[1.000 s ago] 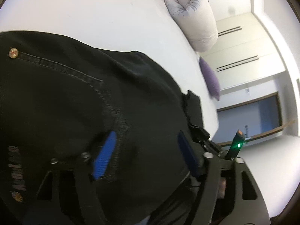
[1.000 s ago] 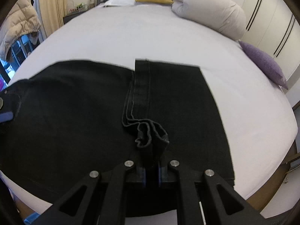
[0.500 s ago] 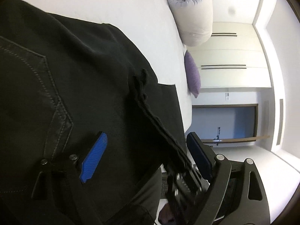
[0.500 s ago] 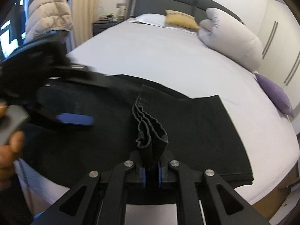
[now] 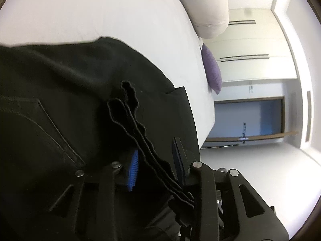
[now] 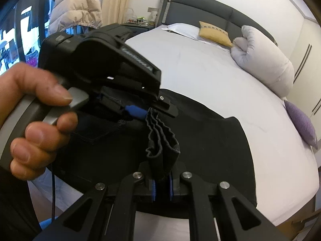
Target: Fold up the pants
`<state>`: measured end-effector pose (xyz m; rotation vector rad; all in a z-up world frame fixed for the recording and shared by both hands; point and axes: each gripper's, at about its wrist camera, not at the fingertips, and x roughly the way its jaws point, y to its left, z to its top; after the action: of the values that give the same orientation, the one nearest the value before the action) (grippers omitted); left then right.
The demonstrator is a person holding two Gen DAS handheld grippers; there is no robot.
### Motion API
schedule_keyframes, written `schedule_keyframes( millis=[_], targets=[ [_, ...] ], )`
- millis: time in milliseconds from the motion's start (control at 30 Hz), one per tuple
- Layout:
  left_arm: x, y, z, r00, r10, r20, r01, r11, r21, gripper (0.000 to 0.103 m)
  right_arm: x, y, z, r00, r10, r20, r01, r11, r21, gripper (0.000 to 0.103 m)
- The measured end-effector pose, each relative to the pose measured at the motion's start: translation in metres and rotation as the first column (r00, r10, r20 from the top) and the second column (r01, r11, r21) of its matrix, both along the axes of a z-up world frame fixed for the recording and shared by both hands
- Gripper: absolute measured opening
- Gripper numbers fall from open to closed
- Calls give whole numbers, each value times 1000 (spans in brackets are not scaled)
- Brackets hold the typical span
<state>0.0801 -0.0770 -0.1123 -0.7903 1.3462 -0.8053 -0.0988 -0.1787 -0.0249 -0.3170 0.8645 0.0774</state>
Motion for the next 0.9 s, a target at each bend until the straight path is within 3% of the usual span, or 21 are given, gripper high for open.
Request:
schedule_keyframes(
  millis=[67,233,600,900],
  targets=[
    [1,3,4,1000,-3,23,2,1000,27,20,2,6,-1,1000,20,0,-20,1000,-8,11],
    [0,16,5,999,9,40,-12,997,70,20,3,26,-8,997,71,-18,-71,997,-38,11],
    [-6,36,-29,998,70,3,-70,992,108,20,2,30,-49,991,78,-106,-85,994,-62,12],
    [-21,48,-8,993,84,84,-98,979,176,20,-12,35,-47,990,100,-104,-107,992,-70,14]
  ],
)
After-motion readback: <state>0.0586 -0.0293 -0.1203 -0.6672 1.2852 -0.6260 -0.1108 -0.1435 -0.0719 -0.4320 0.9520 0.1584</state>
